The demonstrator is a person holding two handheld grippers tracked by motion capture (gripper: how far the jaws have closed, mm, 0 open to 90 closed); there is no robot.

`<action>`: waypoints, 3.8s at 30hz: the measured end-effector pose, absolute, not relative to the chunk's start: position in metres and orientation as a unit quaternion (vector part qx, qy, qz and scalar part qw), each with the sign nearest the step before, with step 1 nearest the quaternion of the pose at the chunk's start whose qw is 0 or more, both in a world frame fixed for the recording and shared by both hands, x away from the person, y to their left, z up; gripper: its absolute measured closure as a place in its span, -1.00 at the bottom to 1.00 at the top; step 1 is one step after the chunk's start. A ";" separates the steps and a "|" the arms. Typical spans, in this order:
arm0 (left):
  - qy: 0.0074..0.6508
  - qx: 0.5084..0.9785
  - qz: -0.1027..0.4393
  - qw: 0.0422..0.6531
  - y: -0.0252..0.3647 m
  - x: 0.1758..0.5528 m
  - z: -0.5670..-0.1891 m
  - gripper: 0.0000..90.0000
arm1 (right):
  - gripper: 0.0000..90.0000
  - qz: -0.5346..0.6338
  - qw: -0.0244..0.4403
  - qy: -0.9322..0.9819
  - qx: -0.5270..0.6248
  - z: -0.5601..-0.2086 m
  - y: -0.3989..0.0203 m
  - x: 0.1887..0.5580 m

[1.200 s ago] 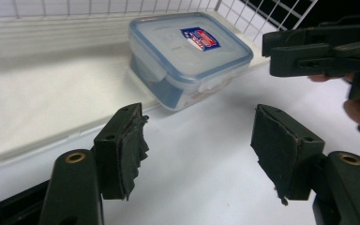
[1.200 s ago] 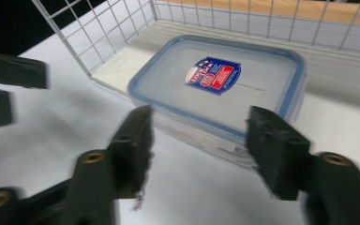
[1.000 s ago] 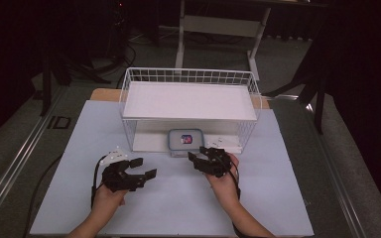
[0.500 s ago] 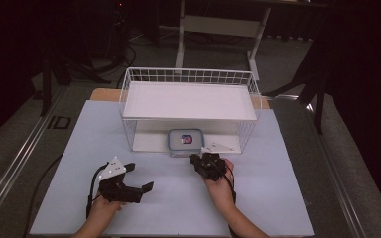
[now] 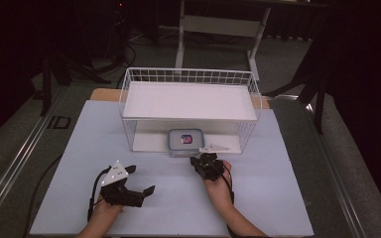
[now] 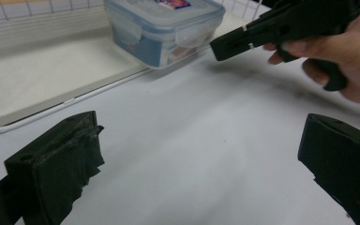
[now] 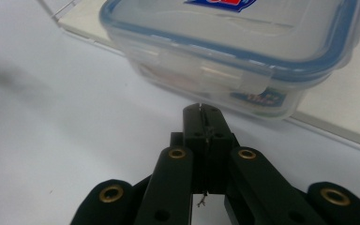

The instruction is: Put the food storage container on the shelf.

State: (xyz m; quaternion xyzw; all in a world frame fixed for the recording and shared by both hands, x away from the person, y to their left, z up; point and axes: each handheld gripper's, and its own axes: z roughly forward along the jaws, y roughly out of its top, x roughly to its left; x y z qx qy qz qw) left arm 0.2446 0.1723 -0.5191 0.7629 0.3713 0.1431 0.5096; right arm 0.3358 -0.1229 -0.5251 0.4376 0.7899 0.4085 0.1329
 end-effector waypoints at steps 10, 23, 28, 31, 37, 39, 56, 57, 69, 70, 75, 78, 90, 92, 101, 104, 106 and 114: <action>0.373 0.762 0.153 0.508 0.173 0.245 -0.521 -0.99 | 1.00 0.412 0.142 0.786 0.438 -0.522 -0.117 0.350; 0.370 0.764 0.154 0.506 0.172 0.243 -0.522 -0.99 | 1.00 0.416 0.140 0.786 0.435 -0.525 -0.100 0.364; 0.370 0.763 0.155 0.507 0.174 0.243 -0.521 -0.99 | 1.00 0.429 0.122 0.773 0.451 -0.525 -0.096 0.373; 0.370 0.763 0.156 0.506 0.174 0.242 -0.521 -0.98 | 1.00 0.428 0.129 0.774 0.448 -0.524 -0.092 0.376; 0.372 0.764 0.163 0.502 0.175 0.243 -0.521 -0.99 | 1.00 0.427 0.130 0.772 0.453 -0.524 -0.088 0.382; 0.372 0.764 0.161 0.503 0.175 0.243 -0.521 -0.98 | 1.00 0.425 0.134 0.773 0.452 -0.524 -0.088 0.384; 0.365 0.767 0.155 0.504 0.170 0.242 -0.522 -0.98 | 1.00 0.423 0.135 0.770 0.458 -0.522 -0.095 0.378; 0.365 0.766 0.156 0.505 0.170 0.242 -0.521 -0.98 | 0.99 0.422 0.135 0.772 0.456 -0.522 -0.097 0.376; 0.329 0.773 0.147 0.523 0.160 0.241 -0.509 -0.98 | 0.04 0.442 0.139 0.792 0.399 -0.501 -0.127 0.324; 0.329 0.773 0.147 0.523 0.160 0.241 -0.509 -0.98 | 0.04 0.442 0.139 0.792 0.399 -0.501 -0.127 0.324; 0.304 0.780 0.139 0.529 0.153 0.241 -0.499 -0.98 | -0.37 0.452 0.122 0.790 0.396 -0.497 -0.137 0.308; 0.291 0.784 0.142 0.530 0.153 0.240 -0.491 -0.98 | -0.60 0.468 0.103 0.783 0.397 -0.496 -0.146 0.301; 0.307 0.780 0.127 0.530 0.173 0.236 -0.489 -0.98 | -0.65 0.471 0.125 0.785 0.383 -0.493 -0.173 0.285; 0.311 0.779 0.127 0.529 0.178 0.234 -0.488 -0.98 | -0.65 0.472 0.126 0.785 0.380 -0.492 -0.179 0.283; 0.330 0.772 0.137 0.525 0.194 0.228 -0.489 -0.98 | -0.65 0.465 0.125 0.791 0.378 -0.495 -0.204 0.275; 0.329 0.773 0.142 0.524 0.198 0.228 -0.493 -0.98 | -0.65 0.461 0.119 0.791 0.384 -0.497 -0.213 0.274; 0.330 0.773 0.143 0.523 0.198 0.228 -0.495 -0.98 | -0.65 0.460 0.126 0.790 0.385 -0.498 -0.216 0.274; 0.318 0.788 0.144 0.507 0.202 0.229 -0.505 -0.98 | -0.67 0.458 0.136 0.787 0.390 -0.510 -0.241 0.272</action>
